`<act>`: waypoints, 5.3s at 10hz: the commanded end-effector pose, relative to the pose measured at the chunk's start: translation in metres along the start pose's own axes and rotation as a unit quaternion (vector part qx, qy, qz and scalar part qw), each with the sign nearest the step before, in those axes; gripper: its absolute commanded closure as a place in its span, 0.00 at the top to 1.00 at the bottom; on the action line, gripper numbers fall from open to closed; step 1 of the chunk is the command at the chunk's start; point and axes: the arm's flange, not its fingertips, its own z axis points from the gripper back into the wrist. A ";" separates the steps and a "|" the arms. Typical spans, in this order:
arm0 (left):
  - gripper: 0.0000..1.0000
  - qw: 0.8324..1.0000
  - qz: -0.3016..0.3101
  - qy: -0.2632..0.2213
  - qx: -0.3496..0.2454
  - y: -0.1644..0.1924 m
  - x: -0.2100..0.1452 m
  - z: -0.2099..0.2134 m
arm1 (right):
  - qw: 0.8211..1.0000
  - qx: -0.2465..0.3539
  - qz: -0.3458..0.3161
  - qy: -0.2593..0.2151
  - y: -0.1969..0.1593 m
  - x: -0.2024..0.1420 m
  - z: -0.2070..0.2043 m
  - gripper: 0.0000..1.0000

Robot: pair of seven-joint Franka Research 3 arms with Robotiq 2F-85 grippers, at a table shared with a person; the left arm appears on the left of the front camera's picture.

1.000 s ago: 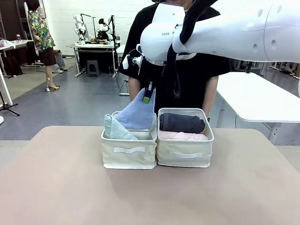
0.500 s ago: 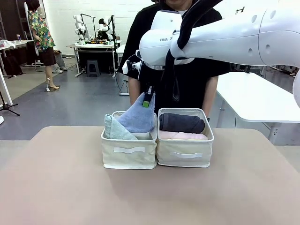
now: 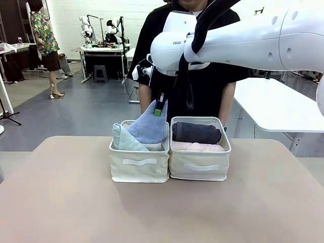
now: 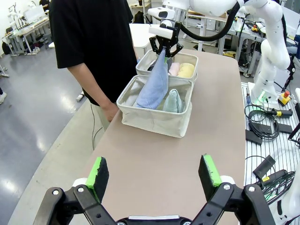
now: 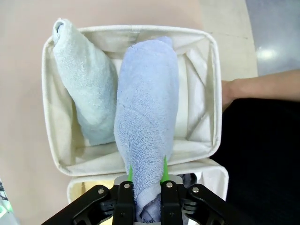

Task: Sort the towels based on their folding style.
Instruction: Pick up another triangle-folded towel from the table and place it in the left Fabric basket.

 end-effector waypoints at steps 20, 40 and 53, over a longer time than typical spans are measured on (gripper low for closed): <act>1.00 1.000 -0.002 0.010 0.004 -0.002 -0.001 0.000 | 0.992 0.117 0.015 0.052 -0.034 -0.005 -0.120 0.19; 1.00 1.000 -0.002 0.010 0.004 -0.002 -0.001 0.000 | 0.994 -0.061 -0.076 0.054 0.101 -0.143 0.078 0.98; 1.00 1.000 -0.002 0.010 0.004 -0.002 -0.001 0.000 | 0.972 -0.064 -0.119 -0.191 0.138 -0.300 0.239 0.98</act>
